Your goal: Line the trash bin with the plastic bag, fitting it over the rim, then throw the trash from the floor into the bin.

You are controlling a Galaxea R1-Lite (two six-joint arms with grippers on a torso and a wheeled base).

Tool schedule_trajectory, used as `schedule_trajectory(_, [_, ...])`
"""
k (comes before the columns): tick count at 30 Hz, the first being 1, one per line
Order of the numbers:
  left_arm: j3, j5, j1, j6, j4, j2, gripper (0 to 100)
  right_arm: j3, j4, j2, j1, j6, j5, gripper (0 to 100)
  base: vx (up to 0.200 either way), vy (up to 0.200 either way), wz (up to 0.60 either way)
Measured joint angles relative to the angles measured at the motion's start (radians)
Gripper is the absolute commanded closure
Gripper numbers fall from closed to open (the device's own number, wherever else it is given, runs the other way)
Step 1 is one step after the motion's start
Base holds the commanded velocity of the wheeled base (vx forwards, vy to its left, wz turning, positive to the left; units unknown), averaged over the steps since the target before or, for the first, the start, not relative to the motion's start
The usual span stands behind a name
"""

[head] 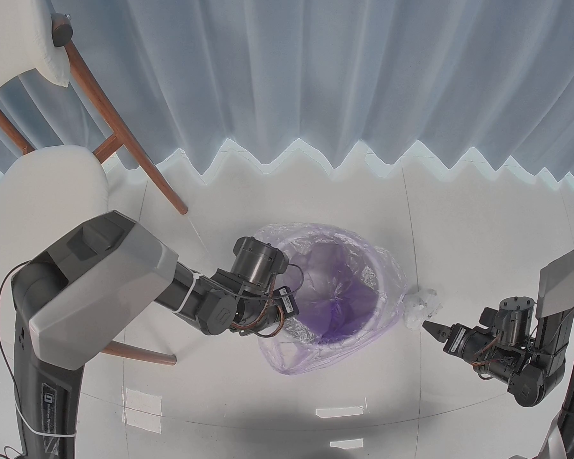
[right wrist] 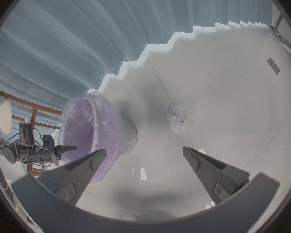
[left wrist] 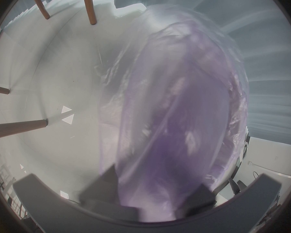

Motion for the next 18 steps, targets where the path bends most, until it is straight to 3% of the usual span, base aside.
schedule_trajectory(7, [-0.003,0.01,0.003,0.021,0.0,0.0,100,0.001,0.0,-0.013,-0.001,0.0,0.0,0,0.0,0.0,0.0])
schedule_trajectory(11, [-0.001,0.01,0.006,0.086,0.023,-0.019,100,-0.001,0.0,-0.039,-0.006,0.0,0.007,0,0.0,0.0,0.0])
schedule_trajectory(14, [0.002,0.006,0.015,0.203,0.052,-0.039,100,-0.001,0.0,-0.062,-0.009,0.0,0.029,0,0.0,0.0,0.0])
schedule_trajectory(18, [0.008,0.002,0.034,0.453,0.078,-0.066,100,-0.001,0.0,-0.103,-0.017,-0.005,0.106,0,0.0,0.0,0.0])
